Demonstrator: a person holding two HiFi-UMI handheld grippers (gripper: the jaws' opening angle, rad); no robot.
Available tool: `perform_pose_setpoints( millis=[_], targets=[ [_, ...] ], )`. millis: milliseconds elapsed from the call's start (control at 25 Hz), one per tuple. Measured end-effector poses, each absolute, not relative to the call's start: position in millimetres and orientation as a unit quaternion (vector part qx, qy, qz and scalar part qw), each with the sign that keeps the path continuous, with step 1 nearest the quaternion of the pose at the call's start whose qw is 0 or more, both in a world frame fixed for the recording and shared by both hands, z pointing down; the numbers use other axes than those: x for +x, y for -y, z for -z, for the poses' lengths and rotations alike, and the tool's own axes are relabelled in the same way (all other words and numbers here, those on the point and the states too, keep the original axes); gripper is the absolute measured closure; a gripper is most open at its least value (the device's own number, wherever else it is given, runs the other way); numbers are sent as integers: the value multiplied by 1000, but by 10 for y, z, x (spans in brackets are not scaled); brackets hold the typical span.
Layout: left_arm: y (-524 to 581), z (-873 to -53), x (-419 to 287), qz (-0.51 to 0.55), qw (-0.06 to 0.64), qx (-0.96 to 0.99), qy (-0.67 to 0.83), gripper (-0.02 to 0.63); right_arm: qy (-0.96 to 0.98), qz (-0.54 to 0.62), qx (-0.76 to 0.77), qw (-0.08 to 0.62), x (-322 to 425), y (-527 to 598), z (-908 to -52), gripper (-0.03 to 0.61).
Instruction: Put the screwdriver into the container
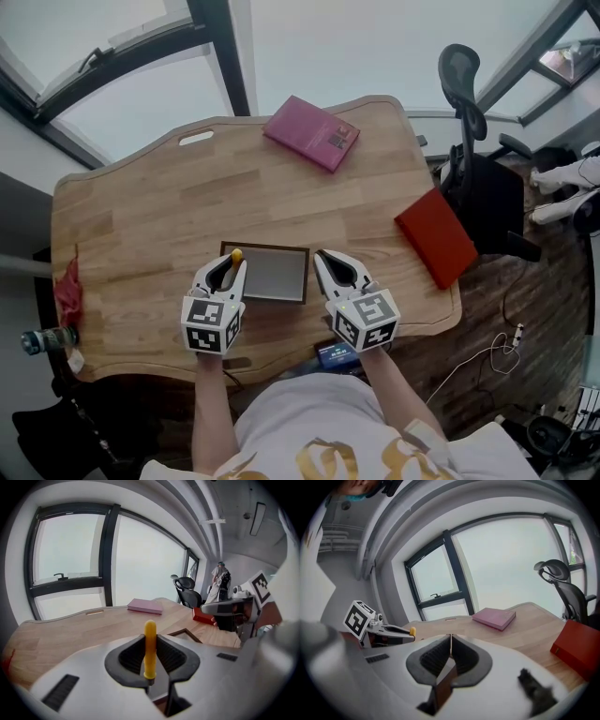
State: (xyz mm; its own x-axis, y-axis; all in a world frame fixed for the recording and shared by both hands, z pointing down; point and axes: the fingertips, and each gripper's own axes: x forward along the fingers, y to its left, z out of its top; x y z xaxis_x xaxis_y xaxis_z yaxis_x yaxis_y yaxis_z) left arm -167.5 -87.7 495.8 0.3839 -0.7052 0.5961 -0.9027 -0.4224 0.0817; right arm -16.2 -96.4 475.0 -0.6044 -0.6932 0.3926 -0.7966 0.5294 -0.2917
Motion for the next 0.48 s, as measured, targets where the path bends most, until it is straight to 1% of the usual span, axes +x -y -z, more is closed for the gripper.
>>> perform_pose_setpoints(
  millis=[480],
  targets=[
    [915,-5176,-1537,-301,203,820,442,534,864,-246,421,122,-221,1010,-4887,546]
  ],
)
